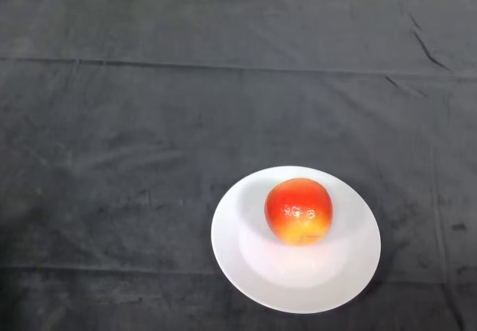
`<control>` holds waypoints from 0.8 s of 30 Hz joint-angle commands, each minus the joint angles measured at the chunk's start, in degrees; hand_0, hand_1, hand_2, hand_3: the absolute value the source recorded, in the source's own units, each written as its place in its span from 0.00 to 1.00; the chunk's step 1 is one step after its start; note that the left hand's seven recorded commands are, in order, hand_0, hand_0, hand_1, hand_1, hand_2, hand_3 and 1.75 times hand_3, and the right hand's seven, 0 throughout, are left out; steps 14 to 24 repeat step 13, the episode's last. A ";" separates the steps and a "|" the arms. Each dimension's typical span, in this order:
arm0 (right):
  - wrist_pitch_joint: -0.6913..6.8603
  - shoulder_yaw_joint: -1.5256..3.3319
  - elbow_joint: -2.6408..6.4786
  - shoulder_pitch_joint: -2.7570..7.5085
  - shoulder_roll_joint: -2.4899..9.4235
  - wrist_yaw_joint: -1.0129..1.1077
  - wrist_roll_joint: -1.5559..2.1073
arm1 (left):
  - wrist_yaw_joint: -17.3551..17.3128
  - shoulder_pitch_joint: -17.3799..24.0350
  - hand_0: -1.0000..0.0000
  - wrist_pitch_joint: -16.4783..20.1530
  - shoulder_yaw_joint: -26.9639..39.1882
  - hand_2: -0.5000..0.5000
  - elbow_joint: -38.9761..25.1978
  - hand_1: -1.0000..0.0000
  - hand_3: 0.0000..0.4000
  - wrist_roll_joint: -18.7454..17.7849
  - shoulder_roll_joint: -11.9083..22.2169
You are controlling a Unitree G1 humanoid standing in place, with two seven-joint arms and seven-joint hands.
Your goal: Move the apple to the plate
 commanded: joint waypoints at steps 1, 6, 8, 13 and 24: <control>-0.50 0.05 -0.03 -0.86 -1.34 0.00 1.15 | -0.19 -2.48 1.00 -0.58 2.26 0.50 1.69 1.00 0.00 -0.08 -0.12; -0.50 0.05 -0.03 -0.86 -1.35 0.00 1.15 | -0.26 -2.52 1.00 -0.69 2.33 0.50 1.90 1.00 0.00 -0.11 -0.07; -0.50 0.05 -0.03 -0.86 -1.35 0.00 1.15 | -0.30 -2.56 1.00 -0.78 2.36 0.50 2.06 1.00 0.00 -0.12 -0.06; -0.50 0.05 -0.02 -0.86 -1.35 0.00 1.15 | -0.43 -2.70 1.00 -1.07 2.45 0.50 2.56 1.00 0.00 -0.15 -0.01; -0.50 0.05 -0.02 -0.86 -1.35 0.00 1.15 | -0.43 -2.70 1.00 -1.07 2.45 0.50 2.56 1.00 0.00 -0.15 -0.01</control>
